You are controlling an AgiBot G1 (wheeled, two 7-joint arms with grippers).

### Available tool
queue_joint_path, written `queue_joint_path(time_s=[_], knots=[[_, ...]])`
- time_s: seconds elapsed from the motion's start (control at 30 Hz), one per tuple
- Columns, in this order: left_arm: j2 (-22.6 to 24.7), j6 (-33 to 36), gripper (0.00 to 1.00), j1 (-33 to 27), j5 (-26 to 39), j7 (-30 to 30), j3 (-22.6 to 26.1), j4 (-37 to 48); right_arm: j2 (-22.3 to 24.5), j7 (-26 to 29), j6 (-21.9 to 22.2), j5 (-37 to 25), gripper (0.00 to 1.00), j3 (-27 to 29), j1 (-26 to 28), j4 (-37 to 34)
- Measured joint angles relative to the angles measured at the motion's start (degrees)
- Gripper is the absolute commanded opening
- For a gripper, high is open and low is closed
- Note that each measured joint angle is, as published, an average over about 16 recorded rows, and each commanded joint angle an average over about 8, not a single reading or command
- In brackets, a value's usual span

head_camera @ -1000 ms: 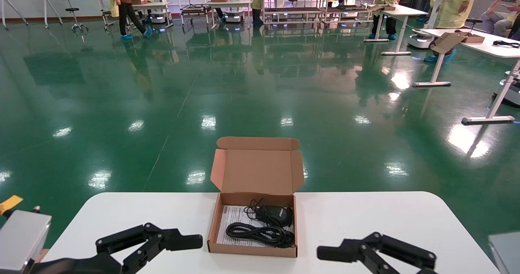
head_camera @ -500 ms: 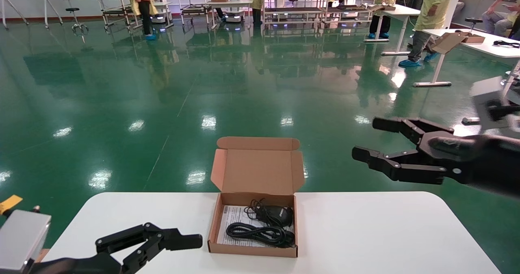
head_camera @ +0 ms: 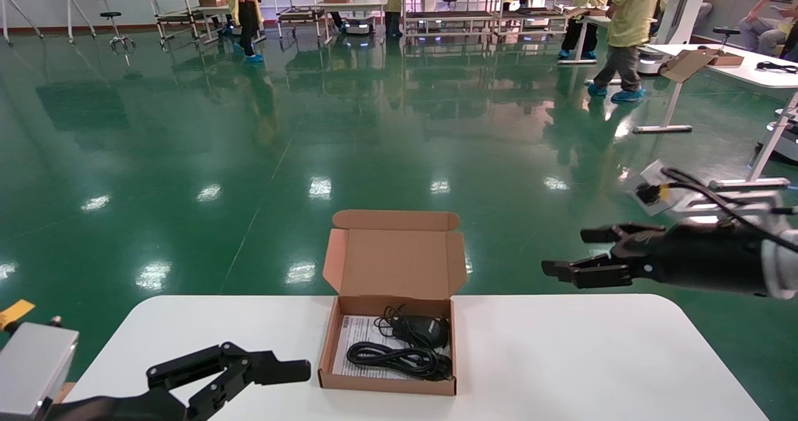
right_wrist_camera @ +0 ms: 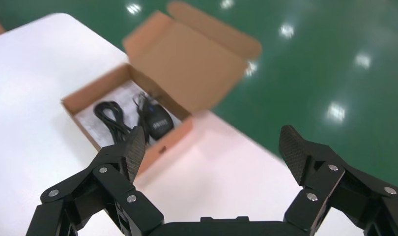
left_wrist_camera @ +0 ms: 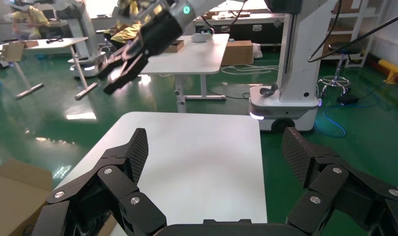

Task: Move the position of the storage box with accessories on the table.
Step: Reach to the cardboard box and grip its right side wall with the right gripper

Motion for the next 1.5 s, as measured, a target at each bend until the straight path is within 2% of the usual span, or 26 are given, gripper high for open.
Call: queue_joint_path(time_s=[0.33,0.6,0.77,0.97,1.17,1.5], knots=[[0.0,-0.01,1.0,0.01,-0.01,0.0,0.0,0.01,-4.0,3.31,2.98,-0.82,1.0,-0.46,-0.05,-6.61],[-0.01,-0.02,1.0,0.01,-0.02,0.01,-0.01,0.02,-2.9,5.69,2.54,-0.8,1.0,-0.44,-0.24,-9.08],[-0.01,-0.02,1.0,0.01,-0.02,0.01,0.0,0.02,-1.39,10.07,2.84,-1.11,1.0,-0.71,-0.08,-11.46],[-0.01,-0.02,1.0,0.01,-0.03,0.01,0.0,0.02,-1.12,18.2,4.21,-1.92,1.0,-1.3,0.56,-14.42],[-0.01,-0.02,1.0,0.01,-0.03,0.01,0.0,0.03,-4.72,26.18,7.7,-3.02,1.0,-2.04,0.76,-14.83],[-0.01,-0.02,1.0,0.01,-0.03,0.01,0.0,0.03,-15.1,35.71,15.06,-5.76,1.0,-3.78,-1.23,-11.98]])
